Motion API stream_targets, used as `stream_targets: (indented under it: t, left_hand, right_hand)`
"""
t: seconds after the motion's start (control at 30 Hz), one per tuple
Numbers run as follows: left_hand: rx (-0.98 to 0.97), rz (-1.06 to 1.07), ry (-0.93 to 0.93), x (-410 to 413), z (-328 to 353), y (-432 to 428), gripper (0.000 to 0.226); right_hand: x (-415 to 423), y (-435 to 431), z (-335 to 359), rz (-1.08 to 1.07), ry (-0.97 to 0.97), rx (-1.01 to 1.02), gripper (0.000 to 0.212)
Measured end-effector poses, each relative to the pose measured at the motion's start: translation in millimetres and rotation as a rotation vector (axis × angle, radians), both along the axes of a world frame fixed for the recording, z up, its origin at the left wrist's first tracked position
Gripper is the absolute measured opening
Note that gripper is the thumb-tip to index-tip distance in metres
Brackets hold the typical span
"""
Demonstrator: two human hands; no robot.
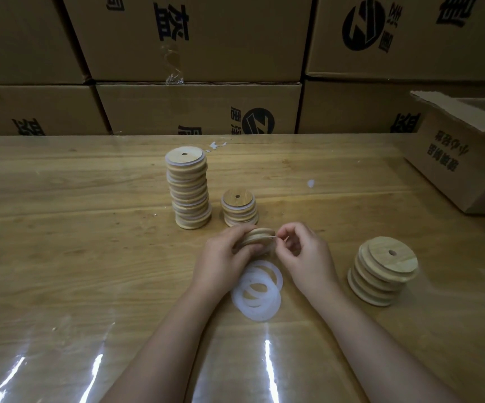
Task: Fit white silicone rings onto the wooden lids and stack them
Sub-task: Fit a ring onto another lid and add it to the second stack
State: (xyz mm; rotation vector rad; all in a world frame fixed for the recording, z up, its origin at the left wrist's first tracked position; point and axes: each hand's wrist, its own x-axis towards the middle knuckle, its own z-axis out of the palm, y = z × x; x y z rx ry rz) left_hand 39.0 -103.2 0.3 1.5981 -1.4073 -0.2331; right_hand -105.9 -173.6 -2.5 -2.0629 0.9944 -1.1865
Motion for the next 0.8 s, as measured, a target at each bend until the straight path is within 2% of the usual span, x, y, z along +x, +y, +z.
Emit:
stream_targets:
  t: [0.17, 0.47, 0.6, 0.8]
  left_hand:
    - [0.022, -0.022, 0.123, 1.7, 0.6, 0.4, 0.032]
    - [0.029, -0.048, 0.225, 1.9, 4.6, 0.9, 0.028]
    - [0.024, -0.062, 0.257, 1.4, 5.3, 1.3, 0.026]
    - [0.022, -0.076, 0.276, 0.0, 8.5, 0.6, 0.024]
  right_hand:
    - [-0.3, 2.2, 2.2, 0.0, 0.097, -0.09, 0.012]
    - [-0.8, -0.9, 1.0, 0.069, 0.027, 0.102, 0.016]
    - [-0.7, -2.2, -0.8, 0.051, 0.075, 0.106, 0.016]
    - [-1.1, -1.0, -0.4, -0.007, 0.029, 0.086, 0.014]
